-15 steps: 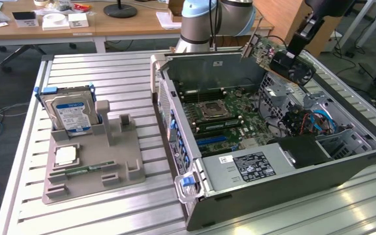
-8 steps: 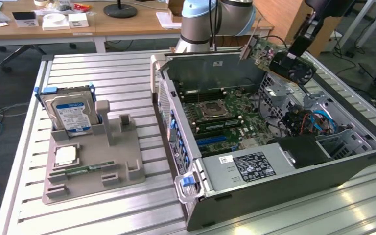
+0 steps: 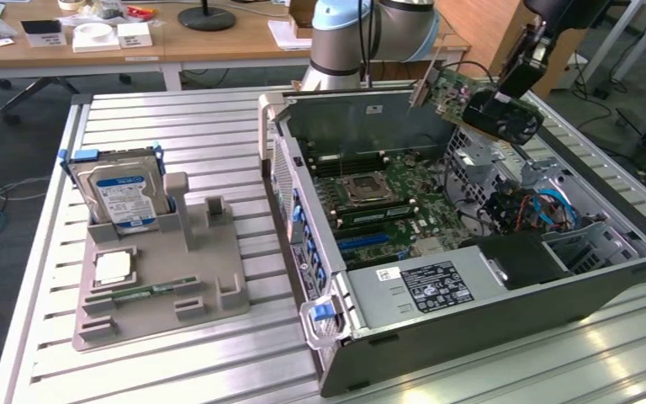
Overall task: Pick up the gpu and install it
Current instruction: 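Insert the gpu into the slot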
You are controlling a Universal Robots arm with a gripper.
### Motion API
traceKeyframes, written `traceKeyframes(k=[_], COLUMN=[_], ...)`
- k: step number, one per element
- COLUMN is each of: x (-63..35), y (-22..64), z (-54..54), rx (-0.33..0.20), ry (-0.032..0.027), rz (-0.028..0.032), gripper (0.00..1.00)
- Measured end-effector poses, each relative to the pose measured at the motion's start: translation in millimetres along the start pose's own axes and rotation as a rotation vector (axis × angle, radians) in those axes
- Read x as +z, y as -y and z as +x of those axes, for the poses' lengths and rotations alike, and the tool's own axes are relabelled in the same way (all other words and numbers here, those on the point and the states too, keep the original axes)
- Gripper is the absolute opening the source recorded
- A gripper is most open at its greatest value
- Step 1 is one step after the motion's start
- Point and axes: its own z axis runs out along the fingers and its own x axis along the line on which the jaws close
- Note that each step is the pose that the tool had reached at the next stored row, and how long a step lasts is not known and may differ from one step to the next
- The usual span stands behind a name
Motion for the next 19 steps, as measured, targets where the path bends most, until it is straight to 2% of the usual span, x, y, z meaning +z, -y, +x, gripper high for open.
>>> traceKeyframes(k=[9, 19], x=[0.0, 0.0], y=[0.0, 0.0], z=[0.0, 0.0], rx=[-0.108, -0.109], ry=[-0.0119, -0.0121], rz=[0.0002, 0.0002], gripper=[0.27, 0.27])
